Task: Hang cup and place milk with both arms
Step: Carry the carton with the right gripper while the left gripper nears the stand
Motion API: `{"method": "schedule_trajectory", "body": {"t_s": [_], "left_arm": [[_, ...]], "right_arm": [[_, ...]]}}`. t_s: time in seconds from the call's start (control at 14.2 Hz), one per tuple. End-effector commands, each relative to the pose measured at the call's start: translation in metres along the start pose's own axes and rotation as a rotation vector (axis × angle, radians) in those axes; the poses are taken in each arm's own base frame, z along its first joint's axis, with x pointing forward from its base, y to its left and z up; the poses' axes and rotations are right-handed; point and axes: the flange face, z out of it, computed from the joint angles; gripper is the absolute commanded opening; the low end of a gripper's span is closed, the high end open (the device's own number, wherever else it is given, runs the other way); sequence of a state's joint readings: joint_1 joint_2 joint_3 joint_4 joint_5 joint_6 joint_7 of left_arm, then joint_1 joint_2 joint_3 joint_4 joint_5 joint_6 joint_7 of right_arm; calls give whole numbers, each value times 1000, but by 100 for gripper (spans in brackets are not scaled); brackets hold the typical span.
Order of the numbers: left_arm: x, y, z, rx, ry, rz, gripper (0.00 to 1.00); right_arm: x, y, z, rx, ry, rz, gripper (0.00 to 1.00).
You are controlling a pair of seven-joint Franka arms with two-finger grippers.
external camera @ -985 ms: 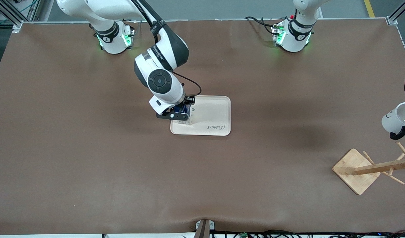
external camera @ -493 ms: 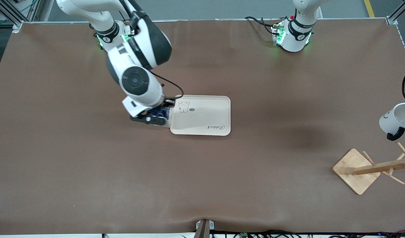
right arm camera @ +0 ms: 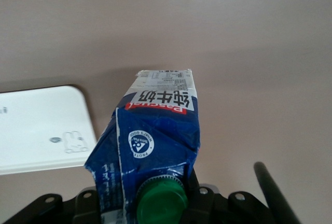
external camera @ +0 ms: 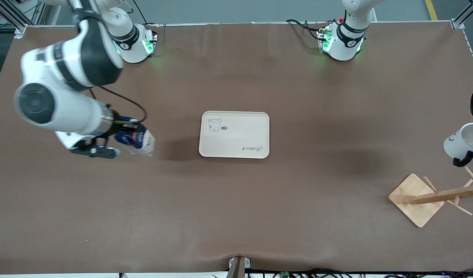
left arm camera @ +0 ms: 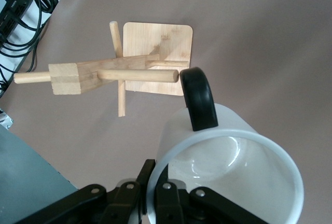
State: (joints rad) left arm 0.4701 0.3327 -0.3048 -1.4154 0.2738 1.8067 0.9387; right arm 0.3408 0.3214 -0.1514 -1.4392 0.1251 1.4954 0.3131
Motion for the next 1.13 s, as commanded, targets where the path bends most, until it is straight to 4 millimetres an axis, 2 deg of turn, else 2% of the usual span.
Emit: {"method": "schedule_trajectory", "body": {"t_s": [0.0, 0.07, 0.14, 0.28, 0.63, 0.77, 1.06], "left_arm": [[3, -7, -4, 7, 19, -3, 0], [3, -9, -5, 10, 23, -4, 0], [4, -11, -3, 8, 24, -3, 0], [5, -11, -2, 7, 25, -5, 0], [7, -16, 2, 8, 33, -6, 0], [8, -19, 6, 5, 35, -7, 0], [8, -24, 12, 11, 43, -2, 0]], "right_arm": [[3, 61, 1, 16, -17, -62, 0], [8, 83, 5, 19, -26, -64, 0], [10, 98, 8, 1, -29, -76, 0], [12, 131, 25, -8, -51, -93, 0], [3, 196, 86, 21, -4, -197, 0], [-4, 204, 112, 26, -5, -209, 0], [-14, 208, 142, 4, 21, -214, 0]]}}
